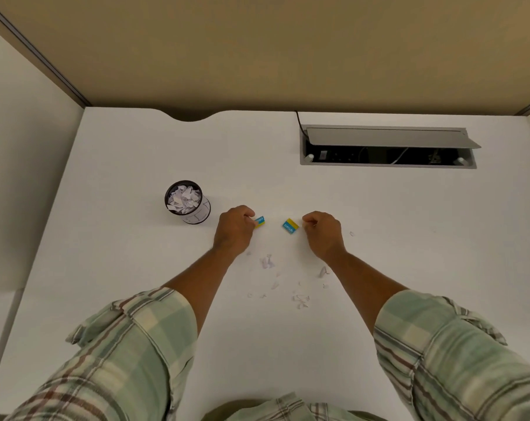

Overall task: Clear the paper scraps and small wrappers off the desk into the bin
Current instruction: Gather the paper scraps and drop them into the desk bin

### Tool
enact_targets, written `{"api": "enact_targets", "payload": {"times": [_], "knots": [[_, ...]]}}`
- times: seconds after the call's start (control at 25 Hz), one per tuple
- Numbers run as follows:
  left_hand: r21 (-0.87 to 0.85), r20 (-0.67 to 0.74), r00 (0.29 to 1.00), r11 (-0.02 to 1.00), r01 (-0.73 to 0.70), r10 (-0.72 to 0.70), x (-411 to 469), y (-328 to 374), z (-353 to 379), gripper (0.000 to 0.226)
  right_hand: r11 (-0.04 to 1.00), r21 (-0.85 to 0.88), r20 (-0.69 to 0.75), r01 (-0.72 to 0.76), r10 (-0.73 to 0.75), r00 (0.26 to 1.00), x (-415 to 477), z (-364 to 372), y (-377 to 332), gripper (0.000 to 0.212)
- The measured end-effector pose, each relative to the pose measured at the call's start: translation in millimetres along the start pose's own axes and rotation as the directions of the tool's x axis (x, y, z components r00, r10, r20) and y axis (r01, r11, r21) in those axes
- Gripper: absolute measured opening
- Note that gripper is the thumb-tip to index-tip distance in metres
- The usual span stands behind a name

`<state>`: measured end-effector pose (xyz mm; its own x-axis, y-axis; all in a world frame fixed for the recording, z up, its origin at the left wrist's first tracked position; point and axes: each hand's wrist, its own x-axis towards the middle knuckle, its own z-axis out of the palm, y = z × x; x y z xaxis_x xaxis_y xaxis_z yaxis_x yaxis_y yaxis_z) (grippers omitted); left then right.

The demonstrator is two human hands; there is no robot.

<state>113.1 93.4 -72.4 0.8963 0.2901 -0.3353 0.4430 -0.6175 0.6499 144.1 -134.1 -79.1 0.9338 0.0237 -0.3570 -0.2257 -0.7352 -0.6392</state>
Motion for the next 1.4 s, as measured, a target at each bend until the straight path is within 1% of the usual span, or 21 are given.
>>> {"api": "enact_targets", "payload": {"times": [0.08, 0.12, 0.2, 0.24, 0.28, 0.4, 0.48, 0.52, 0.64, 0.76, 0.84, 0.88, 0.92, 0.96, 1.04, 1.08, 1.16, 1.24, 1.28, 1.32, 1.4], "knots": [[-0.019, 0.003, 1.000, 0.999, 0.025, -0.025, -3, -6, 3, 0.020, 0.991, -0.132, -0.085, 0.018, -0.029, 0.996, -1, -16, 10, 0.028], [-0.029, 0.016, 0.999, 0.999, 0.039, -0.039, -8, -7, 3, 0.024, 0.970, -0.242, -0.113, 0.019, -0.048, 0.992, -2, -25, 19, 0.028], [-0.049, 0.031, 0.998, 0.997, 0.052, -0.051, -21, -11, 5, 0.042, 0.883, -0.467, -0.093, 0.040, -0.094, 0.991, -11, -43, 38, 0.030], [-0.044, 0.018, 0.999, 0.998, 0.044, -0.043, -29, -14, 7, 0.047, 0.844, -0.533, -0.061, 0.061, -0.111, 0.992, -17, -50, 48, 0.029], [-0.026, -0.005, 0.999, 0.999, 0.032, -0.032, -37, -16, 10, 0.049, 0.822, -0.564, -0.035, 0.079, -0.119, 0.992, -23, -54, 56, 0.027], [0.049, -0.051, 0.999, 0.999, 0.022, -0.019, -64, -21, 23, 0.048, 0.799, -0.584, 0.027, 0.141, -0.155, 0.988, -40, -54, 64, 0.027], [0.125, -0.029, 0.999, 0.992, -0.016, 0.020, -82, -19, 33, 0.047, 0.784, -0.589, 0.074, 0.196, -0.189, 0.979, -55, -42, 63, 0.028], [0.171, -0.012, 0.998, 0.983, -0.062, 0.065, -91, -16, 37, 0.045, 0.776, -0.591, 0.093, 0.220, -0.206, 0.974, -64, -34, 62, 0.029], [0.264, 0.096, 0.972, 0.936, -0.233, 0.215, -116, -8, 55, 0.041, 0.756, -0.586, 0.141, 0.291, -0.259, 0.956, -97, -7, 57, 0.030], [0.315, 0.206, 0.939, 0.889, -0.332, 0.277, -141, -2, 72, 0.048, 0.727, -0.570, 0.192, 0.383, -0.335, 0.922, -134, 17, 55, 0.025], [0.307, 0.247, 0.914, 0.869, -0.388, 0.321, -155, -3, 79, 0.048, 0.725, -0.530, 0.241, 0.440, -0.369, 0.898, -151, 24, 54, 0.026], [0.270, 0.248, 0.912, 0.881, -0.390, 0.328, -159, -4, 78, 0.047, 0.751, -0.499, 0.245, 0.433, -0.357, 0.901, -154, 23, 55, 0.028], [0.229, 0.235, 0.917, 0.899, -0.374, 0.322, -160, -6, 74, 0.047, 0.789, -0.470, 0.219, 0.395, -0.330, 0.918, -152, 19, 56, 0.031], [0.200, 0.203, 0.927, 0.913, -0.355, 0.315, -159, -9, 68, 0.046, 0.834, -0.441, 0.173, 0.330, -0.282, 0.944, -149, 12, 59, 0.036], [0.201, 0.089, 0.951, 0.930, -0.308, 0.296, -154, -19, 54, 0.042, 0.918, -0.364, 0.031, 0.156, -0.155, 0.987, -141, -10, 67, 0.043], [0.208, 0.034, 0.966, 0.944, -0.257, 0.255, -152, -26, 46, 0.042, 0.944, -0.325, -0.051, 0.063, -0.084, 0.995, -136, -23, 74, 0.041], [0.215, 0.003, 0.994, 0.971, -0.104, 0.105, -149, -37, 32, 0.046, 0.955, -0.282, -0.167, -0.092, 0.046, 0.985, -132, -46, 92, 0.034], [0.236, 0.032, 0.999, 0.972, 0.002, -0.010, -150, -41, 26, 0.056, 0.940, -0.287, -0.195, -0.185, 0.132, 0.972, -133, -59, 107, 0.029], [0.232, 0.050, 0.998, 0.973, 0.023, -0.036, -152, -40, 26, 0.060, 0.932, -0.296, -0.192, -0.211, 0.158, 0.969, -135, -60, 109, 0.027], [0.211, 0.069, 0.996, 0.977, 0.035, -0.051, -154, -38, 29, 0.063, 0.923, -0.315, -0.183, -0.219, 0.167, 0.969, -138, -57, 108, 0.026], [0.170, 0.104, 0.992, 0.984, 0.048, -0.066, -160, -28, 39, 0.065, 0.916, -0.365, -0.134, -0.170, 0.129, 0.983, -145, -43, 98, 0.028]]}}
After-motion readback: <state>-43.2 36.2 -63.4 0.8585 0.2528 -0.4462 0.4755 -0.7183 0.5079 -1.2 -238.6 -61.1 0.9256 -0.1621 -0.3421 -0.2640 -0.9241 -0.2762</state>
